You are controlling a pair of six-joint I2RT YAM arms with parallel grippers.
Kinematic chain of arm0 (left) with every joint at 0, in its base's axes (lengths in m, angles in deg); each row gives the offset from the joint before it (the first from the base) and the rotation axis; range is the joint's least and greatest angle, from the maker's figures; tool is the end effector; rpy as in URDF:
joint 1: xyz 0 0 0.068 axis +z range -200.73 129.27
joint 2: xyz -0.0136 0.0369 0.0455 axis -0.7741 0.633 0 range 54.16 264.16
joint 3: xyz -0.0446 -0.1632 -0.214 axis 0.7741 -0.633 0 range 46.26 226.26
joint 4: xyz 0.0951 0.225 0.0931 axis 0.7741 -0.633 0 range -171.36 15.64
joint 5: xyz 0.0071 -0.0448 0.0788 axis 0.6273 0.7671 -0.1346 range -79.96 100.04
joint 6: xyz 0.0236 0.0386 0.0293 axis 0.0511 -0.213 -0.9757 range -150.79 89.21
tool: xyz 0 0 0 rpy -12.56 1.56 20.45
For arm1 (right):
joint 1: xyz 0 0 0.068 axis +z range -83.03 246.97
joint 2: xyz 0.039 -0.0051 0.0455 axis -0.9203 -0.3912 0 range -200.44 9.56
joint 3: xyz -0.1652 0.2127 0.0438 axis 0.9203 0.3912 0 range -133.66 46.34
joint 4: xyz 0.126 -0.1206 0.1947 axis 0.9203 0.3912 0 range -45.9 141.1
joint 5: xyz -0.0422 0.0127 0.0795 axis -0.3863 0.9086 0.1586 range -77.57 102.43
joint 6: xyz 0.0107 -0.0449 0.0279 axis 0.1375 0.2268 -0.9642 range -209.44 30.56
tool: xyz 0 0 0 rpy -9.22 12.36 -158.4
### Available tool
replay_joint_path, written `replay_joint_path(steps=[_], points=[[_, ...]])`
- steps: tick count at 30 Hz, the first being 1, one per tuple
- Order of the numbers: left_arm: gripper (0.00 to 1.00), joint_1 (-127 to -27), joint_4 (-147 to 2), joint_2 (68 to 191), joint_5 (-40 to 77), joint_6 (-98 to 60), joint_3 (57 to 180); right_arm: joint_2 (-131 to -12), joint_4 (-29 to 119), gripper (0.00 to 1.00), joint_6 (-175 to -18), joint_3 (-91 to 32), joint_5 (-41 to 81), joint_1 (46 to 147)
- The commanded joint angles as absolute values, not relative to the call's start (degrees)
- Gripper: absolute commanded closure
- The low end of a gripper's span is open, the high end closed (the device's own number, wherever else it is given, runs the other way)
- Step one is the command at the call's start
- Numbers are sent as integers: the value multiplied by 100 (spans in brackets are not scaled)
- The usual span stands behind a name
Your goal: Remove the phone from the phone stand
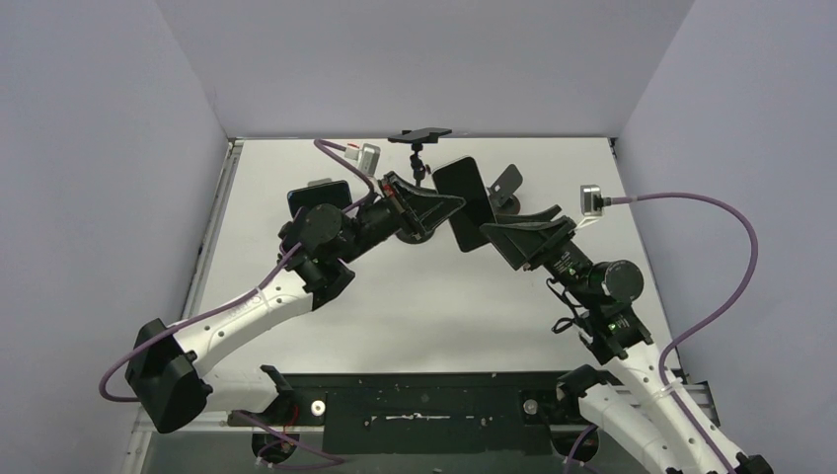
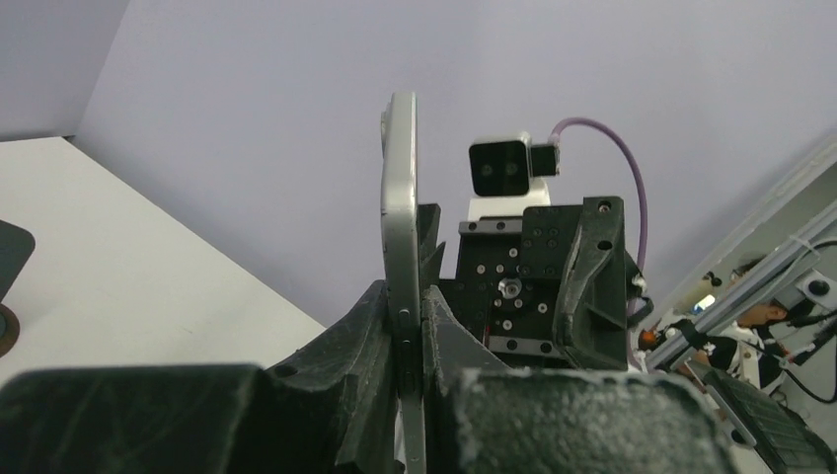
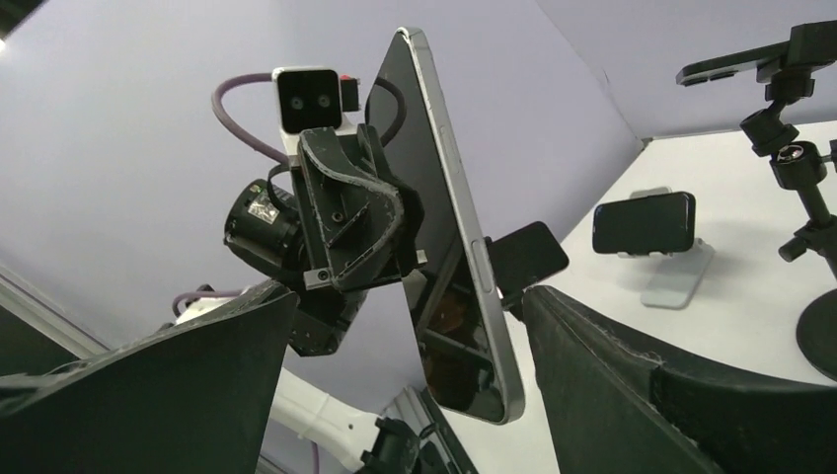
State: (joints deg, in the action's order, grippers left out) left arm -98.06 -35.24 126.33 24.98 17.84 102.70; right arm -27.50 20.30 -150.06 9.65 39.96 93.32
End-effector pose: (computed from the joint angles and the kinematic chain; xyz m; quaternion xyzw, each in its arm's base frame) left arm 0.1902 -0.2199 0.3992 0.1025 0.5456 -0.6634 0.5017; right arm 0.1285 0.0819 0.3729 -0.0329 0.5680 0.6535 0.4992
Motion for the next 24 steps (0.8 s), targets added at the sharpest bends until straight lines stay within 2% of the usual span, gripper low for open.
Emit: replay_joint_path(steps=[1, 5, 10, 12, 17, 21, 24], points=[[100, -9714, -3529, 12004, 3086, 1632, 10251, -2779, 3222, 12, -13990, 246, 4685, 9365], [100, -9570, -4071, 11549, 3758, 1484, 10212, -2849, 3840, 15, -13365, -195, 5071, 9352], [100, -9539, -4732, 11180, 4505, 1164, 10262, -3018, 3334, 16, -13449, -338, 6108, 9368], [100, -9531, -4758, 11068, 4571, 1086, 10188, -3057, 3076, 16, -13561, -361, 6374, 9364], [100, -9532, -4734, 10943, 4548, 1042, 10004, -2777, 2688, 18, -13795, -232, 6124, 9376], [100, -9529, -4488, 11047, 4630, 1290, 9860, -3165, 3276, 19, -13557, -391, 6595, 9377], [100, -9530, -4162, 11086, 4655, 1569, 9663, -3194, 3041, 22, -13659, -147, 6623, 9382]])
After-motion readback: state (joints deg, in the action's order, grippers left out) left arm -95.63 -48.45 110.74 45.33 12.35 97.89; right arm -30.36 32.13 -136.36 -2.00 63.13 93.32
